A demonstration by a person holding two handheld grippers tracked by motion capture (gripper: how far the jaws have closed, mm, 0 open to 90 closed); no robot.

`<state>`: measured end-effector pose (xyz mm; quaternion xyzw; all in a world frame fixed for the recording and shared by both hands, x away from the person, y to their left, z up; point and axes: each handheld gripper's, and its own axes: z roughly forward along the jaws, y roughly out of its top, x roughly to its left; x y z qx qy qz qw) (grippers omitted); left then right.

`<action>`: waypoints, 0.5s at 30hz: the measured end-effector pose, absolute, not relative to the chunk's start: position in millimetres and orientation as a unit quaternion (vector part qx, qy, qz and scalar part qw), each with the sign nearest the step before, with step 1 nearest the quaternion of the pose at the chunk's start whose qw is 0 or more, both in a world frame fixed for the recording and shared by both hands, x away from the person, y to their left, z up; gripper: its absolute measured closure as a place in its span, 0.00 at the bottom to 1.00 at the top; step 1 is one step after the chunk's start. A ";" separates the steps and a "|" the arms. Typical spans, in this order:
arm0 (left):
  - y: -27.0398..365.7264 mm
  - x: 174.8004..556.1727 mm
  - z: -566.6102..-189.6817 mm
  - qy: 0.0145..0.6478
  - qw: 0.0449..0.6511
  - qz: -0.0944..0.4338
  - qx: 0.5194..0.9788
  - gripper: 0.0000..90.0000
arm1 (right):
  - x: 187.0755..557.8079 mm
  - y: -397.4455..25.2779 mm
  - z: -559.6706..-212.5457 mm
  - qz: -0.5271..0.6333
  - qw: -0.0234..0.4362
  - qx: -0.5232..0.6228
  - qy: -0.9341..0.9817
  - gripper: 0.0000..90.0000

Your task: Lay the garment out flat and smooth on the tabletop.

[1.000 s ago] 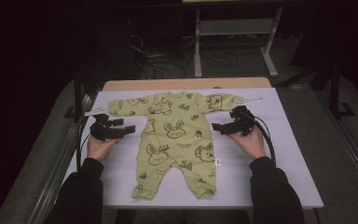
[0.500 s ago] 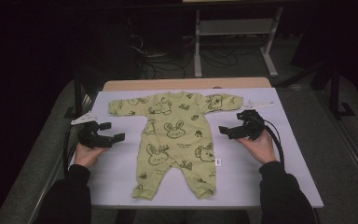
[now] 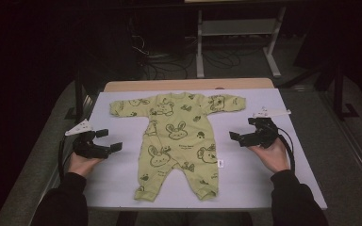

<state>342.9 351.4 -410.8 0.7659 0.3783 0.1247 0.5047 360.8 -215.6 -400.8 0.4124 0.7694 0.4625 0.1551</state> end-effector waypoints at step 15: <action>369.9 318.0 -417.8 0.390 0.518 0.150 0.746 0.00 | 331.5 -241.8 -410.7 0.471 0.160 0.429 0.754 0.00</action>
